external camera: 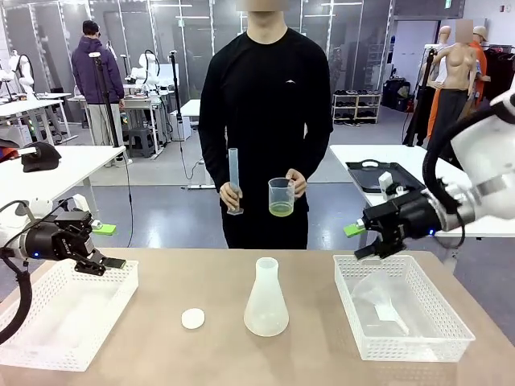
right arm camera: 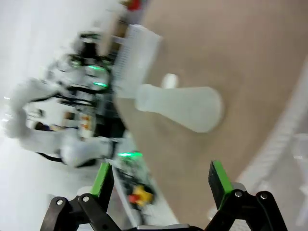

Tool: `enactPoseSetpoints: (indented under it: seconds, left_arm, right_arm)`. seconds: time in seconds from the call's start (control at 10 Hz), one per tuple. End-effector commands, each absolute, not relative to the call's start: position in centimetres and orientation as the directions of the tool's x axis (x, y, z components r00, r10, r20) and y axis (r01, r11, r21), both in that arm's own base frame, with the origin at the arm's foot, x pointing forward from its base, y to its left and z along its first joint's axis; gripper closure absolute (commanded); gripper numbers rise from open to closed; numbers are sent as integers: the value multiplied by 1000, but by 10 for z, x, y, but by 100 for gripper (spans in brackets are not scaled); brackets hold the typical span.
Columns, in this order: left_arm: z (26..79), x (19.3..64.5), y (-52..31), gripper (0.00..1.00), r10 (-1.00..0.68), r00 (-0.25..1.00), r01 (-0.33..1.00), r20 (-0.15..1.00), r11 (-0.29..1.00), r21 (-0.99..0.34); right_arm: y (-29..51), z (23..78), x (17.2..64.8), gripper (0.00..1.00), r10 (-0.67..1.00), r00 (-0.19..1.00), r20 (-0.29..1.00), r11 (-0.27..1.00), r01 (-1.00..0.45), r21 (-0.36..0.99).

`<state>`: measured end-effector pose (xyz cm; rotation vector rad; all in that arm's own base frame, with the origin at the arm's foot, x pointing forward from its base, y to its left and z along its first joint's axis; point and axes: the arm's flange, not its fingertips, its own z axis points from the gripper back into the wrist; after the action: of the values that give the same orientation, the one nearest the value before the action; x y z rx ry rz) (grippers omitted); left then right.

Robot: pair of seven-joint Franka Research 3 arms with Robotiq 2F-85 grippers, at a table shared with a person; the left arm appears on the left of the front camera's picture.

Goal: Prepare the solutions needed for the experiment.
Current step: Pick up the Plastic Funnel and insert it into the Big flask.

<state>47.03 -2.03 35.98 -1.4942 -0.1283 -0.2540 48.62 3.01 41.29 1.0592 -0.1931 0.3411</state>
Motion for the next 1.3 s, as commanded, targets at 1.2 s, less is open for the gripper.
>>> enactPoseSetpoints:
  seconds: [1.2]
  left_arm:
    - [361,470,-21,0,-93,964,256,250,58,-965]
  right_arm:
    - [46,454,539,0,936,247,253,269,-961,-57]
